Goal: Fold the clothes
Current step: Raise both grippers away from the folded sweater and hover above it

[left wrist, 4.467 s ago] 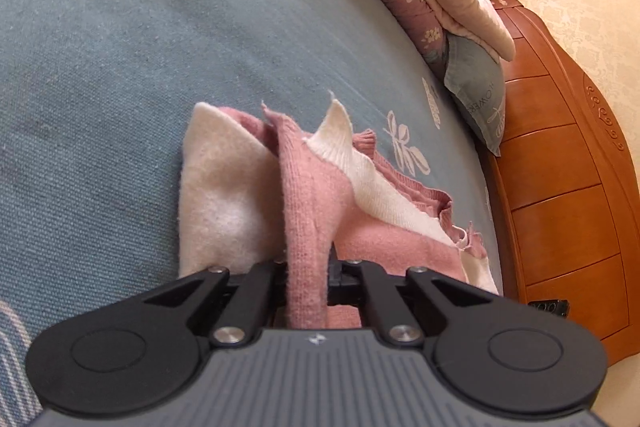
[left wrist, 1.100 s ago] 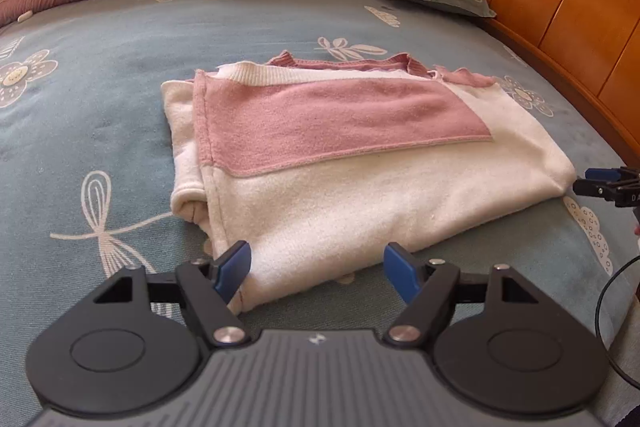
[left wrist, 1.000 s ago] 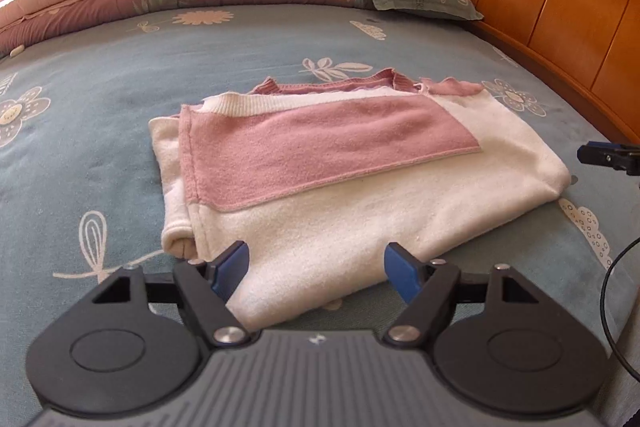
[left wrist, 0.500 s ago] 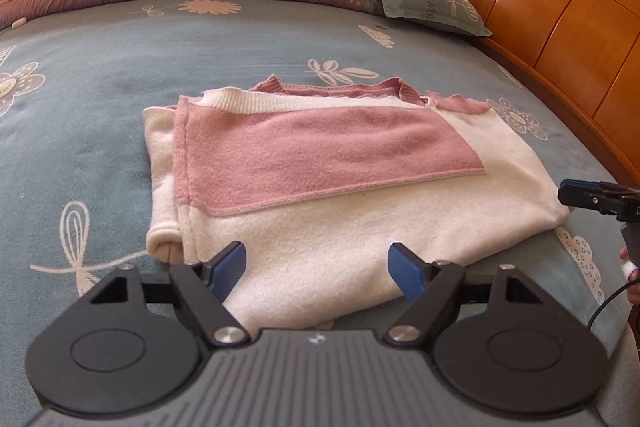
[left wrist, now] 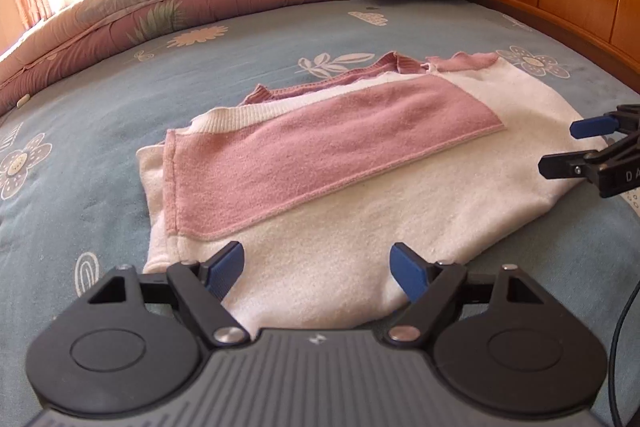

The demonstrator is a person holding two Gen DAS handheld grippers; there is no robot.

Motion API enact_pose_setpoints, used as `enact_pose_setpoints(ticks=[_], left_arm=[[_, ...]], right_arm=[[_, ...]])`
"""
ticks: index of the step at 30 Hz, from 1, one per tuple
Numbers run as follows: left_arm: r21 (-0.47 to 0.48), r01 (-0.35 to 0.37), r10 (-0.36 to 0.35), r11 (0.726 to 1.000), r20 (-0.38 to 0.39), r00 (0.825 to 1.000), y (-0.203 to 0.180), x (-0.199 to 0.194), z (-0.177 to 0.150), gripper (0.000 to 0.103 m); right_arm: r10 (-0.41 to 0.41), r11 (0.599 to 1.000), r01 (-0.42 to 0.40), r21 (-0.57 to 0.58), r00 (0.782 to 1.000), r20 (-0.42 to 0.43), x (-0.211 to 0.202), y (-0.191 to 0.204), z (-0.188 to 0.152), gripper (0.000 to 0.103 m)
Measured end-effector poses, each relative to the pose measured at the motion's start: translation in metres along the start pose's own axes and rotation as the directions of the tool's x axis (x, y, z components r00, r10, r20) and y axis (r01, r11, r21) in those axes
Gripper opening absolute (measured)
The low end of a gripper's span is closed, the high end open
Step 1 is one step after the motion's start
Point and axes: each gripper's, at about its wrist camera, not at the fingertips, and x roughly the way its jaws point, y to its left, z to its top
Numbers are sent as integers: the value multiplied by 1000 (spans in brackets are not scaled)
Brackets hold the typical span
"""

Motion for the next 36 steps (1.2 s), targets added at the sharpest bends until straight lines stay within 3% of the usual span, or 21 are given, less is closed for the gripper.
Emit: enact_pose_setpoints(ticks=[4, 6, 10, 15, 19, 22, 25, 29, 32, 36], left_arm=[[54, 53, -55, 997, 39, 998, -26, 13, 10, 80], [61, 71, -70, 996, -13, 997, -35, 23, 6, 80], [18, 79, -78, 997, -27, 997, -33, 16, -10, 81], [7, 61, -61, 998, -19, 998, -18, -1, -7, 81], [-99, 21, -28, 995, -71, 997, 11, 4, -12, 81], [-104, 20, -26, 994, -58, 998, 23, 4, -7, 81], [-102, 20, -24, 995, -41, 999, 33, 5, -1, 81], [-100, 20, -22, 995, -19, 1000, 48, 6, 7, 82], [-98, 20, -20, 995, -2, 1000, 59, 7, 14, 84], [-159, 49, -60, 986, -67, 996, 77, 33, 4, 84]], right_arm=[[-1, 1000, -1, -31, 999, -41, 23, 18, 1, 103], [-13, 998, 10, -59, 998, -57, 26, 23, -9, 103], [12, 998, -16, -55, 998, -61, 12, 14, -21, 103], [48, 999, -49, -21, 998, -38, -5, 3, -16, 103], [41, 999, -40, 36, 999, -8, -2, -7, -6, 103], [-27, 999, 28, 41, 999, -42, 3, -22, -18, 103], [11, 995, -7, 104, 999, -38, -4, -42, -32, 103], [18, 992, -23, 127, 999, 45, -17, -50, -7, 103], [-25, 995, 16, 97, 996, 88, -8, -53, 18, 103], [-20, 996, 22, 85, 999, -32, 39, -65, 14, 103]])
